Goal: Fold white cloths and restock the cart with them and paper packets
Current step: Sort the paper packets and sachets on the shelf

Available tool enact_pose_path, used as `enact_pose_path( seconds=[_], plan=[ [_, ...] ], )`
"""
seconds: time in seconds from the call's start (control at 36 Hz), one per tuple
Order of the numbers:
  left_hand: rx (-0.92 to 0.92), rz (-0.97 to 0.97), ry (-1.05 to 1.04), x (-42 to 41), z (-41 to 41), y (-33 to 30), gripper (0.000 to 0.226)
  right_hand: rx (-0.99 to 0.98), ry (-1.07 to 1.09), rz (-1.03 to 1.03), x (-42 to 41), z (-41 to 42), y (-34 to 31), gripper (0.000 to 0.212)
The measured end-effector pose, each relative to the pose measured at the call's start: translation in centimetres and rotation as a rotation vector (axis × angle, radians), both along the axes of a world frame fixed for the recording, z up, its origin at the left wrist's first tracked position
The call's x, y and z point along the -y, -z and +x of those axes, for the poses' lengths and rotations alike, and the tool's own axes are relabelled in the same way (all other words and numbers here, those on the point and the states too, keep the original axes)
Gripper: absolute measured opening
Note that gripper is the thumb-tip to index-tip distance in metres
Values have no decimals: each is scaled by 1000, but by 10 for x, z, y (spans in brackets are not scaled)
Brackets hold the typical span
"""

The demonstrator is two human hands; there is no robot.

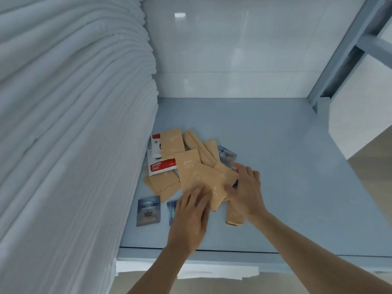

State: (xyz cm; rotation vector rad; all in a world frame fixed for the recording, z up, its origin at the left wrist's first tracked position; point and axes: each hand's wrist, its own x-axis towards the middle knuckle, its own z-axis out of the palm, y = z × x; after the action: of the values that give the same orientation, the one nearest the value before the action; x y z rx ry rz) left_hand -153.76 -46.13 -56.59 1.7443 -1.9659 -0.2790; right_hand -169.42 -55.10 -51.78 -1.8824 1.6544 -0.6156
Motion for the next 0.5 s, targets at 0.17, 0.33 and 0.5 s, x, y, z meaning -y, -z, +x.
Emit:
enact_pose_path(
  seconds=[0.17, 0.33, 0.5],
  plan=[
    [94, 15, 9, -6, 0, 5, 45, 252, 137, 52, -10, -7, 6, 43],
    [192, 16, -64, -7, -3, 7, 48, 475, 410, 119, -21, -29, 9, 17],
    [222, -1, -124, -7, -5, 2, 53, 539, 505, 101, -42, -78, 10, 25]
  ],
)
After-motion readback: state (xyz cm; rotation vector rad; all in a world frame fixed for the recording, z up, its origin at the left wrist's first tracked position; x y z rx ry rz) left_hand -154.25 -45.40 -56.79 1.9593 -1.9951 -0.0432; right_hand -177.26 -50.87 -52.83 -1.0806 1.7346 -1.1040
